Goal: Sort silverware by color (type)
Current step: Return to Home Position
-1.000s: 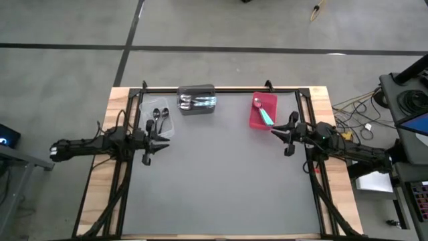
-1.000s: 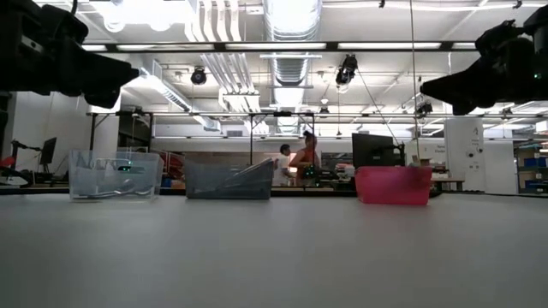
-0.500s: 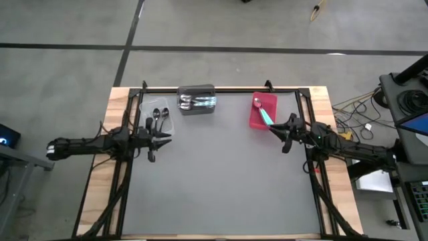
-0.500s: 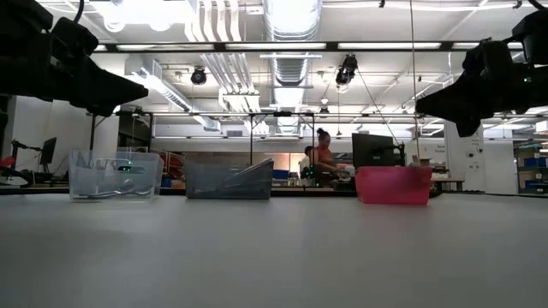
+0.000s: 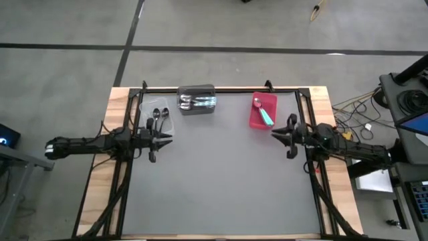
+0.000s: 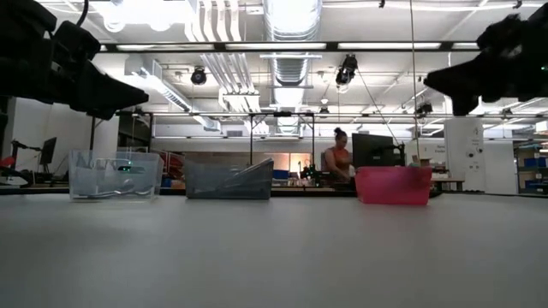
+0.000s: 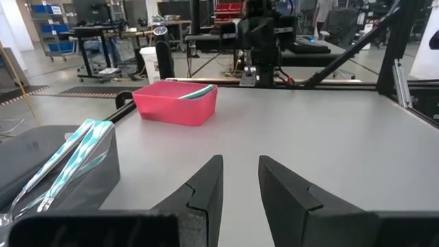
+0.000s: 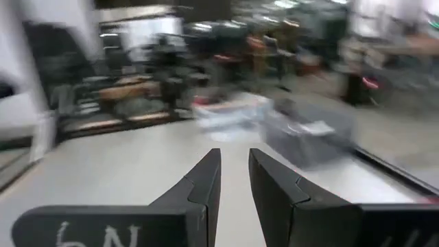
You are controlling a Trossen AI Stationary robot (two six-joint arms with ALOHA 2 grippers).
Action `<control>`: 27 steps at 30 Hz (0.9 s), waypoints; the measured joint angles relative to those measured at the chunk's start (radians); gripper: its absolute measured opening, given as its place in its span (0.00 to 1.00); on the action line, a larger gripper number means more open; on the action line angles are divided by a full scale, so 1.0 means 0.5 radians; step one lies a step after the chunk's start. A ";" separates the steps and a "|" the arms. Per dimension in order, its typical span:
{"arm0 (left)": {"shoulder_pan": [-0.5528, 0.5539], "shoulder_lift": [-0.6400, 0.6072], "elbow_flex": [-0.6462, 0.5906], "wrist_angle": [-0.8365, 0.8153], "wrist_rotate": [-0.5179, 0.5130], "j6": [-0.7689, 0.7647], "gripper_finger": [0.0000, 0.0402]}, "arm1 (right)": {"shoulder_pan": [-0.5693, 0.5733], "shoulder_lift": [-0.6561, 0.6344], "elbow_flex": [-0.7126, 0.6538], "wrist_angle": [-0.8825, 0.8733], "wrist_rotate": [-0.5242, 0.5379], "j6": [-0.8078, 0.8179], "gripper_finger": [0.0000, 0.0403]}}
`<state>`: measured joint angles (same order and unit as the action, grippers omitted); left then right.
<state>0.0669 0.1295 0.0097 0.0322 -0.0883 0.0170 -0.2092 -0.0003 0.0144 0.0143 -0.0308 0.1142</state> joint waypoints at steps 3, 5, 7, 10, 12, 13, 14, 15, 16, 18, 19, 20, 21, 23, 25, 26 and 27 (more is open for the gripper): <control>0.000 0.015 0.000 0.002 -0.001 0.000 0.19 | 0.007 0.002 -0.008 0.068 -0.236 -0.200 0.17; 0.000 0.019 0.003 0.002 -0.005 0.001 0.19 | 0.053 0.002 -0.007 0.053 -0.192 -0.267 0.17; 0.000 0.034 0.012 -0.012 -0.006 0.001 0.19 | 0.090 0.001 -0.007 0.042 -0.081 -0.556 0.17; 0.000 0.036 0.025 -0.006 -0.008 0.001 0.19 | 0.103 0.001 -0.007 0.008 -0.054 -0.991 0.17; 0.000 0.045 0.028 0.005 -0.007 0.001 0.19 | 0.124 0.001 -0.007 0.007 -0.061 -1.085 0.17; 0.000 0.045 0.028 0.000 -0.007 0.000 0.19 | 0.131 0.001 -0.007 0.006 -0.061 -1.062 0.17; 0.000 0.045 0.028 0.002 -0.007 0.001 0.19 | 0.136 0.001 -0.007 0.005 -0.059 -1.023 0.17; 0.000 0.050 0.028 0.007 -0.007 0.001 0.19 | 0.141 0.001 -0.007 0.004 -0.056 -0.976 0.17; 0.000 0.055 0.028 0.006 -0.007 0.000 0.19 | 0.145 0.001 -0.007 0.004 -0.053 -0.935 0.17; 0.000 0.059 0.028 0.004 -0.006 0.000 0.19 | 0.148 0.001 -0.007 0.003 -0.051 -0.892 0.17; 0.000 0.060 0.028 0.008 -0.006 0.001 0.19 | 0.148 0.001 -0.007 0.004 -0.052 -0.873 0.17; 0.000 0.064 0.028 0.008 -0.006 0.000 0.19 | 0.148 0.001 -0.007 0.004 -0.052 -0.828 0.17; 0.000 0.067 0.028 0.004 -0.005 0.001 0.19 | 0.148 0.001 -0.007 0.004 -0.052 -0.775 0.17; 0.000 0.071 0.028 0.010 -0.003 0.000 0.19 | 0.147 0.001 -0.008 0.004 -0.052 -0.676 0.17; 0.000 0.073 0.029 0.007 -0.003 0.000 0.19 | 0.146 0.001 -0.008 0.004 -0.052 -0.599 0.17; 0.000 0.073 0.029 0.006 -0.002 0.000 0.19 | 0.143 0.001 -0.008 0.005 -0.052 -0.568 0.17; 0.000 0.074 0.029 0.009 -0.002 0.000 0.19 | 0.143 0.001 -0.008 0.005 -0.053 -0.543 0.17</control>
<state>0.0669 0.1665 0.0242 0.0366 -0.0895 0.0170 -0.1375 0.0002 0.0105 0.0166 -0.0574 -0.1574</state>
